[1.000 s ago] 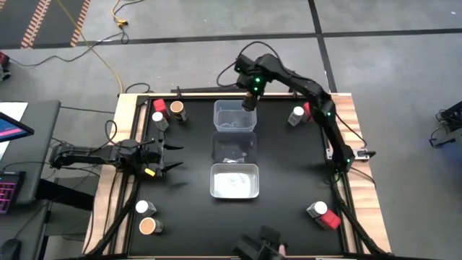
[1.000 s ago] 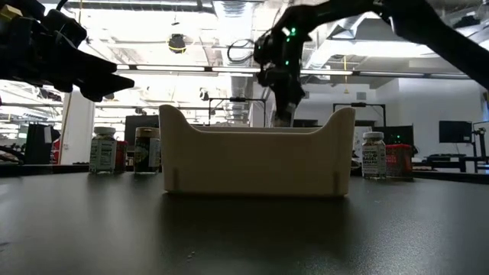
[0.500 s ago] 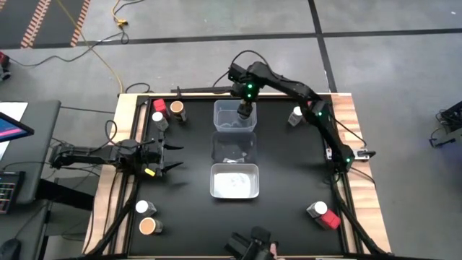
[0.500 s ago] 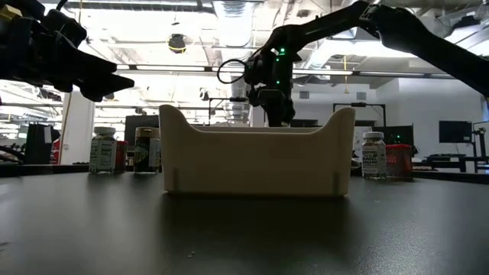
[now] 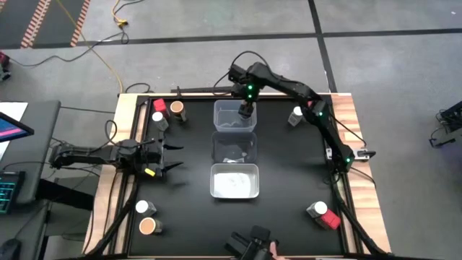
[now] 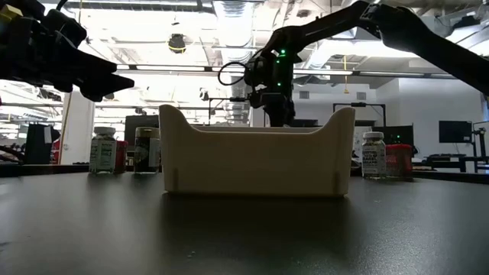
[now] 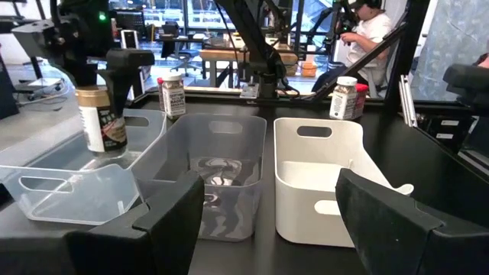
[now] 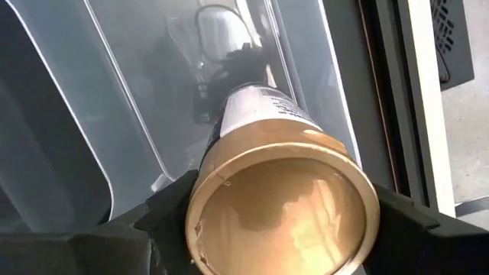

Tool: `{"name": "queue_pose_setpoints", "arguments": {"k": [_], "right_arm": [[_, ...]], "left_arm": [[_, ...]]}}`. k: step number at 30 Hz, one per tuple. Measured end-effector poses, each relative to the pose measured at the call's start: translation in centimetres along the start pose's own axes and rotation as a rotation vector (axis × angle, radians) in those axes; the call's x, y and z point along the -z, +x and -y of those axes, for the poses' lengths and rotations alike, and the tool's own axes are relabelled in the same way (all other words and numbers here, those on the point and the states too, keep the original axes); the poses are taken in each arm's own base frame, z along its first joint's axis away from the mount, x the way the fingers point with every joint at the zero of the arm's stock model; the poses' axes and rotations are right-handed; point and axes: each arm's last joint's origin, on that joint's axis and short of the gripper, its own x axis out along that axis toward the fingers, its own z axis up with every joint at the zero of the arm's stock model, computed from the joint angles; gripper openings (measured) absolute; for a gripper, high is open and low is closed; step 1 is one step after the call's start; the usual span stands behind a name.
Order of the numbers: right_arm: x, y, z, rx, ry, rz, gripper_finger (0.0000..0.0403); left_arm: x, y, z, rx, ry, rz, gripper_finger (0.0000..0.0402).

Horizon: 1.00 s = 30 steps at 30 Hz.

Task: Sort spices by type
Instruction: Put the middle right brown seasoning bottle into the white transparent bin

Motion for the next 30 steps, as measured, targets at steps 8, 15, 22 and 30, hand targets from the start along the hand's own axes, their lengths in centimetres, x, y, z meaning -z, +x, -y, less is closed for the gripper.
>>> {"name": "queue_pose_setpoints", "arguments": {"k": [8, 15, 22, 30], "right_arm": [[0.04, 0.23, -0.09, -0.006, -0.033, -0.006, 0.0306], [-0.03, 0.24, -0.3, -0.012, -0.043, -0.003, 0.0306], [0.03, 0.25, -0.39, -0.016, -0.045, -0.011, 0.0326], [-0.08, 0.24, -0.74, -0.016, -0.057, -0.008, 0.0337]], "left_arm": [[-0.01, 0.0, 0.0, 0.0, 0.0, 0.0, 0.0285], [0.0, 0.0, 0.0, 0.0, 0.0, 0.0, 0.0285], [0.0, 0.0, 0.0, 0.0, 0.0, 0.0, 0.0285], [0.0, 0.0, 0.0, 0.0, 0.0, 0.0, 0.0285]]}}
